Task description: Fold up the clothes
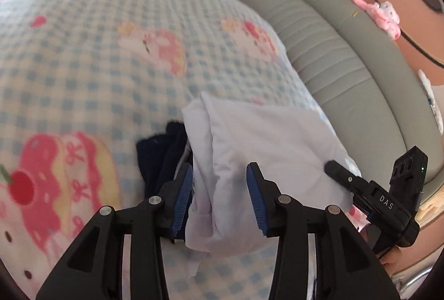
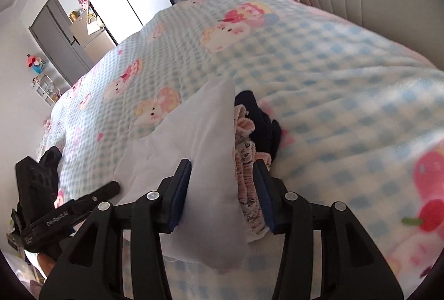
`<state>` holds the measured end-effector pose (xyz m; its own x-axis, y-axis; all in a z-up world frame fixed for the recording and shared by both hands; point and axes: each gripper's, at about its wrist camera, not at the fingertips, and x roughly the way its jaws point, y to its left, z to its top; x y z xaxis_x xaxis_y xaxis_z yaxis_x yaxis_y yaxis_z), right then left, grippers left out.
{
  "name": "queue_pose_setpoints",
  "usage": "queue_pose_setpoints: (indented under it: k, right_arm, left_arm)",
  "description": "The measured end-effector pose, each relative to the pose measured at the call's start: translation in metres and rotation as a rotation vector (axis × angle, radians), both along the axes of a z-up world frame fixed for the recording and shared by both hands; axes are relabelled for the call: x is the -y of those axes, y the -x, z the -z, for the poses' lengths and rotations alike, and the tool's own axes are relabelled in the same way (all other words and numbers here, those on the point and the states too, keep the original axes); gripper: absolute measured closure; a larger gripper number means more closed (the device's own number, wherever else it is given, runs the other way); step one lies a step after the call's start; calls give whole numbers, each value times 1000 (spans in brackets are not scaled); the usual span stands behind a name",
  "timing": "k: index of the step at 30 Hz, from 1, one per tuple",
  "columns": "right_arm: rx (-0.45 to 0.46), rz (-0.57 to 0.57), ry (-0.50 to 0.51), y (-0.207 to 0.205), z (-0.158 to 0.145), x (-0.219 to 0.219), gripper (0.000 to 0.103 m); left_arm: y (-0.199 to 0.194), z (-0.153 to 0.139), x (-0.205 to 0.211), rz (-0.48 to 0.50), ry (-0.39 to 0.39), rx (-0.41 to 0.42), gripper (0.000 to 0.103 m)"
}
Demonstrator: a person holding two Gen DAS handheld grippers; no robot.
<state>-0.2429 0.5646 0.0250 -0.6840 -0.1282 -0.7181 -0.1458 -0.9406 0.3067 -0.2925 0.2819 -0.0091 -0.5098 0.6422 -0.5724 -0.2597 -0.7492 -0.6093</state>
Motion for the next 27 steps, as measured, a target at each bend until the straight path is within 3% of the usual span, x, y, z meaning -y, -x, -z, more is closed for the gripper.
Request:
queue_pose_setpoints:
  k: [2, 4, 7, 10, 12, 15, 23, 27]
  right_arm:
    - [-52, 2, -73, -11, -17, 13, 58]
    - [-65, -19, -134, -13, -23, 29, 59]
    - [-54, -62, -212, -10, -23, 51, 60]
    - [-26, -48, -262, -9, -15, 57, 62]
    - [-42, -36, -266, -13, -16, 58, 62]
    - [-51, -55, -281, -12, -14, 62, 62]
    - [-6, -29, -337, 2, 19, 55, 61]
    - [11, -13, -336, -1, 6, 58, 61]
  left_arm:
    - [-14, -22, -1, 0, 9, -115, 61]
    - [-17, -33, -17, 66, 47, -166, 61]
    - [-8, -25, -47, 130, 133, -138, 61]
    - [4, 5, -61, 152, 122, -21, 61]
    - [4, 17, -63, 140, 91, 12, 61]
    - [2, 22, -63, 126, 60, 20, 60]
    - [4, 25, -69, 143, 92, 16, 57]
    - [1, 5, -60, 125, 113, -12, 56]
